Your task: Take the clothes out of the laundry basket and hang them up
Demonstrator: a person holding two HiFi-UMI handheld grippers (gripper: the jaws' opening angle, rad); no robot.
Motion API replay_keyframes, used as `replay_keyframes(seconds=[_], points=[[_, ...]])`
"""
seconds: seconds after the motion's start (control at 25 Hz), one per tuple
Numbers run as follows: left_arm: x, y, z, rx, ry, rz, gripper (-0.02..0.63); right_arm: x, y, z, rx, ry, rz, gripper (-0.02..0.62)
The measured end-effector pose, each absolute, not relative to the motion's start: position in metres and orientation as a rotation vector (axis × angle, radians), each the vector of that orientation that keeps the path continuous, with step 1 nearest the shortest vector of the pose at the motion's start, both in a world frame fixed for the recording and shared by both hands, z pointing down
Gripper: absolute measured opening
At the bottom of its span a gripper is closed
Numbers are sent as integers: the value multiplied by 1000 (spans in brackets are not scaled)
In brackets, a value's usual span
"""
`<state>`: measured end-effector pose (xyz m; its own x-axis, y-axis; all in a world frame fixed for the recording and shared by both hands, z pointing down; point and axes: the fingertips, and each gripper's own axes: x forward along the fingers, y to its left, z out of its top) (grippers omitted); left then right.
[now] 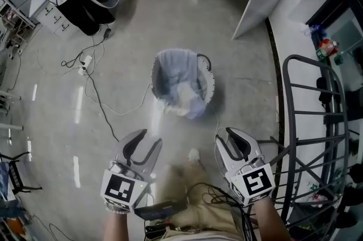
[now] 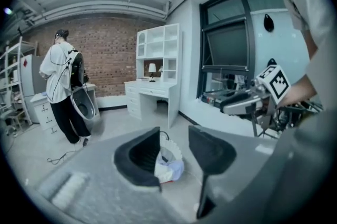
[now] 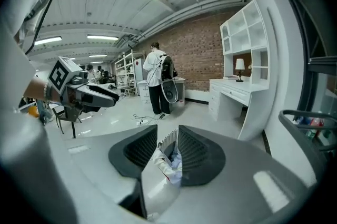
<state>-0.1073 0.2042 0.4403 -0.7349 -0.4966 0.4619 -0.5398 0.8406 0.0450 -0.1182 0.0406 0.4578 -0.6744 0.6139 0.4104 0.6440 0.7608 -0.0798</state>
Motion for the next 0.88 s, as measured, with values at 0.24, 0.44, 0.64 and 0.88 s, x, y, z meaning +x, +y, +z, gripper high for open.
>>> replay_keyframes(seconds=[0.24, 0.44, 0.64, 0.88], points=[[-141, 208, 519, 821, -2473, 143, 187, -147, 48, 515, -925, -2495, -85, 112], [-166, 217, 589, 818, -2404, 180, 207, -175, 54, 563, -892, -2466, -48, 127], [-187, 232, 666, 780, -2336, 170, 238, -191, 57, 610, -876, -2432, -32, 127], [-204, 248, 763, 716, -2263, 192, 267, -212, 60, 663, -868, -2416, -13, 127]])
